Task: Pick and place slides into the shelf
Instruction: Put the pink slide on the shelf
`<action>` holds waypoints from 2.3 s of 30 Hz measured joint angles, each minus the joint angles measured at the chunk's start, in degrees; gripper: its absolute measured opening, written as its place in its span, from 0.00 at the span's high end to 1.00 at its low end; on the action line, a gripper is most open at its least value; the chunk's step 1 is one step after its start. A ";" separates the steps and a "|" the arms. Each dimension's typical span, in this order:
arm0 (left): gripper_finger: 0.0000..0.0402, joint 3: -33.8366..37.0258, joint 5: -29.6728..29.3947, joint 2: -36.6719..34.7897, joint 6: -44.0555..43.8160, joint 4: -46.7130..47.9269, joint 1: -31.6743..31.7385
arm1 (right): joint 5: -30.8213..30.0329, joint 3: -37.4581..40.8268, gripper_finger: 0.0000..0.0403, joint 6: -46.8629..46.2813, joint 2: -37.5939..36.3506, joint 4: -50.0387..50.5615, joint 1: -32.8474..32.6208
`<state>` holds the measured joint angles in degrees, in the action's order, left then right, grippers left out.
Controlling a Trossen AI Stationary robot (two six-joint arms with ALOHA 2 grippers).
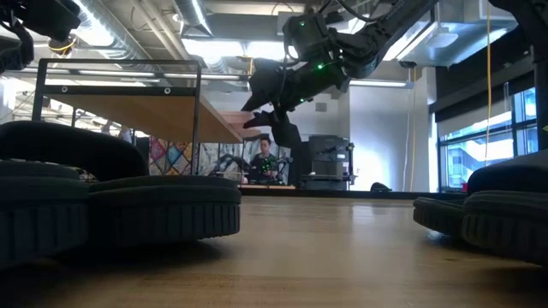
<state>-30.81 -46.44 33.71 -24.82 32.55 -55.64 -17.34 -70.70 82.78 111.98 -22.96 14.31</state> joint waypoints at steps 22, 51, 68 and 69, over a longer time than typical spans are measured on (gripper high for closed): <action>0.46 0.00 0.03 0.00 -0.07 0.01 0.00 | -10.48 0.00 0.83 -6.25 0.00 0.11 -2.09; 0.46 0.00 0.71 0.00 -0.22 0.00 0.00 | -17.03 0.02 0.83 -9.20 0.00 1.79 -4.50; 0.46 0.00 0.71 0.00 -0.22 0.01 0.00 | -19.52 0.02 0.83 -9.05 0.00 2.27 -5.92; 0.46 0.00 0.71 0.00 -0.22 0.01 0.00 | -19.54 0.02 0.83 -9.09 0.00 2.27 -5.92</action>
<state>-30.81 -45.73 33.71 -25.04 32.55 -55.64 -36.88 -70.67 73.69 111.98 -20.69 8.38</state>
